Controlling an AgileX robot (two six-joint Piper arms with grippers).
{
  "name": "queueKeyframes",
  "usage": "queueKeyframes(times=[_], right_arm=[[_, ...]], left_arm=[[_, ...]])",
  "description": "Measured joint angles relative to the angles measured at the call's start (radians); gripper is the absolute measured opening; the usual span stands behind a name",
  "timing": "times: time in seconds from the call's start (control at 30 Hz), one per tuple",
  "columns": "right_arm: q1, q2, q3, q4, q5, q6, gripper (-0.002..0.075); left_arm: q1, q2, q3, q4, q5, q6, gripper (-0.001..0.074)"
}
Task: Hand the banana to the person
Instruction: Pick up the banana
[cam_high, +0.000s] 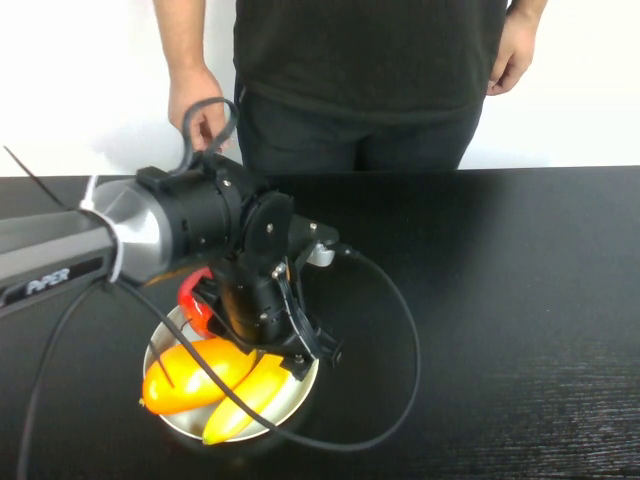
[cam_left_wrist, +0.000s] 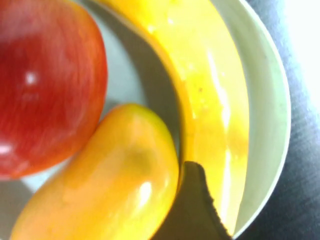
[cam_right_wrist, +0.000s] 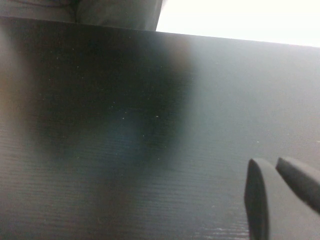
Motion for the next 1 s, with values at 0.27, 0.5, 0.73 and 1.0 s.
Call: queueKeyframes(times=[0.27,0.5,0.73,1.0], right_arm=[[0.000,0.000,0.000,0.000,0.000,0.000,-0.0009],[0.000,0.000,0.000,0.000,0.000,0.000,-0.0009],[0.000,0.000,0.000,0.000,0.000,0.000,-0.0009],[0.000,0.000,0.000,0.000,0.000,0.000,-0.0009]], left_arm=[[0.000,0.056,-0.002,0.012,-0.038,0.000,0.0452],[0.000,0.092,-0.002,0.036,-0.082,-0.002,0.0447],[0.000,0.136,-0.002,0.063,-0.102,-0.002,0.0446],[0.000,0.162,-0.002,0.071,-0.139,-0.004,0.0317]])
